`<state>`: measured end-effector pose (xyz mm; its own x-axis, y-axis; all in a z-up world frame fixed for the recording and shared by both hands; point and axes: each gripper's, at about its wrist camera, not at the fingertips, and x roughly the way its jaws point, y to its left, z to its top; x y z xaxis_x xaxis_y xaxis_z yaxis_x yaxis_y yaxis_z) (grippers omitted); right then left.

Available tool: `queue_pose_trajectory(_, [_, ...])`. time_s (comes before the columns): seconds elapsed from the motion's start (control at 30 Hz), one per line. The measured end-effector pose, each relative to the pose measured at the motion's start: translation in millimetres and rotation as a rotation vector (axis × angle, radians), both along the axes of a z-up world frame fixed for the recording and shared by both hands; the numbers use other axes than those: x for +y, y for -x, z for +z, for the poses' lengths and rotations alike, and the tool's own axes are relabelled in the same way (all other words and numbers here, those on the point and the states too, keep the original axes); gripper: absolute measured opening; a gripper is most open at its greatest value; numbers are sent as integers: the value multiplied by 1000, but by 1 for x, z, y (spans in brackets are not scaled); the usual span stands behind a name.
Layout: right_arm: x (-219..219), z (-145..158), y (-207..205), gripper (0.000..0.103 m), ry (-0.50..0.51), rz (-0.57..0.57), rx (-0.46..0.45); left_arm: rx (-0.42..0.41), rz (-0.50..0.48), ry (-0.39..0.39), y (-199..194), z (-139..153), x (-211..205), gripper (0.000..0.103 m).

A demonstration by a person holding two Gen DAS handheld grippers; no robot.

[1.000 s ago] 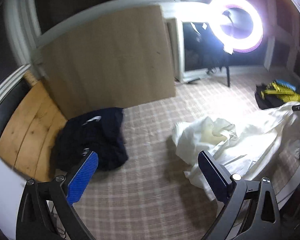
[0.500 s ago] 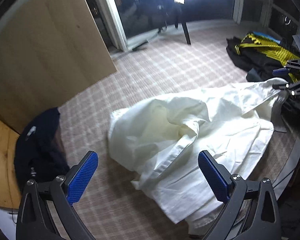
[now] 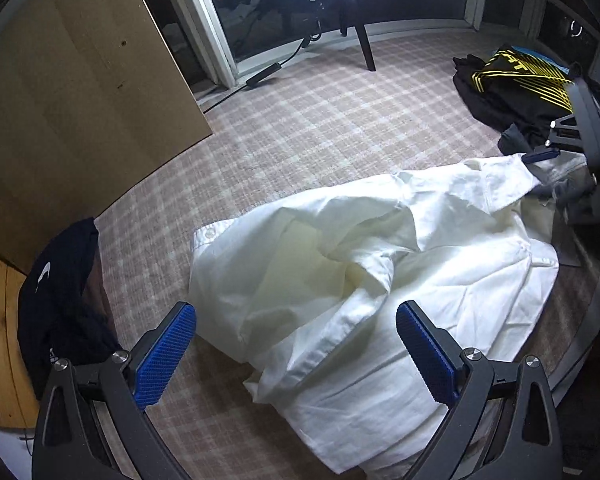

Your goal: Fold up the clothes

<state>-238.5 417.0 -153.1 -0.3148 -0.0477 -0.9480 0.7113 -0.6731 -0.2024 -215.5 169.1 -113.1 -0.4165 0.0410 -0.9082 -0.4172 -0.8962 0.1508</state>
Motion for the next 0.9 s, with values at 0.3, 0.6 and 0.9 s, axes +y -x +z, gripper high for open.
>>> queue_pose_trajectory(0.3, [101, 42, 47, 49, 295, -481, -31, -18, -91, -9, -10, -1, 22, 101])
queue_pose_trajectory(0.6, [119, 33, -6, 49, 292, -465, -45, -86, -383, 31, -46, -37, 100, 100])
queue_pose_trajectory(0.9, [109, 28, -31, 49, 246, -402, -2, -176, -366, -24, -36, -61, 87, 44])
